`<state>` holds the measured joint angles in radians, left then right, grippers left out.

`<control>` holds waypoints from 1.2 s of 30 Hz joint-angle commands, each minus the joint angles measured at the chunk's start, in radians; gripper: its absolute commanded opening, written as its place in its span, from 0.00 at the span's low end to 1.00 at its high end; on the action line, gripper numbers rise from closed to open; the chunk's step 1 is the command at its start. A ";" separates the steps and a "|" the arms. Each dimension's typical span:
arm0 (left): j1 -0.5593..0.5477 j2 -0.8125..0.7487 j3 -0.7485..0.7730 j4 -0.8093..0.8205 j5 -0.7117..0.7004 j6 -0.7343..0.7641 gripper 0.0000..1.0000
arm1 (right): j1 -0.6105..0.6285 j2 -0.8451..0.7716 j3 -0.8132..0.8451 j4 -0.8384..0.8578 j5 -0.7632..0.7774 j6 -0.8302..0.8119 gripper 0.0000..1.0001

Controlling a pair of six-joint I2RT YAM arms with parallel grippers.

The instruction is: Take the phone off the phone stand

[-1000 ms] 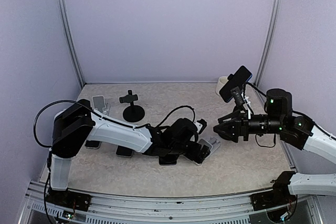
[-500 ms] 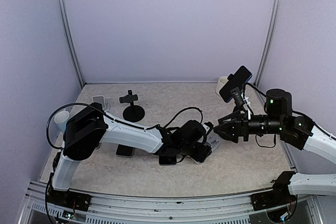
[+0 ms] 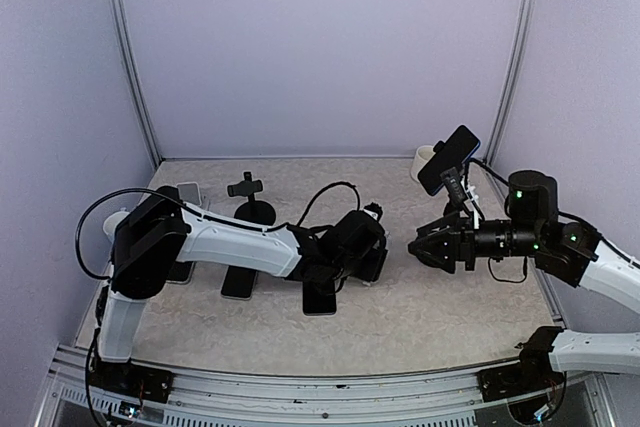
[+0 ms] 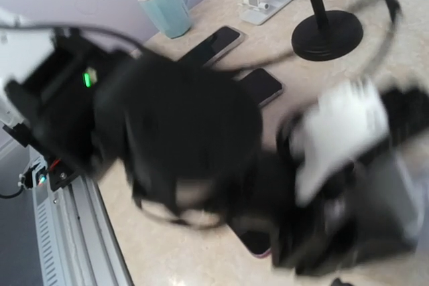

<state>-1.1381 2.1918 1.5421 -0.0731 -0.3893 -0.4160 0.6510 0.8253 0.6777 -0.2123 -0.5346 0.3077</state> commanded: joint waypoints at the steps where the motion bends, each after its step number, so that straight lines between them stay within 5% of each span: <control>1: 0.055 -0.080 0.054 0.002 -0.152 -0.086 0.30 | -0.010 -0.017 -0.007 0.009 0.015 0.001 0.73; 27: 0.248 0.126 0.214 -0.063 -0.221 -0.200 0.29 | -0.010 -0.051 -0.038 0.025 0.097 0.096 0.73; 36: 0.274 0.180 0.220 -0.080 -0.167 -0.217 0.41 | -0.010 -0.057 -0.031 0.011 0.108 0.102 0.73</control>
<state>-0.8806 2.3558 1.7252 -0.1555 -0.5751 -0.6140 0.6510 0.7799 0.6434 -0.2050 -0.4427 0.3954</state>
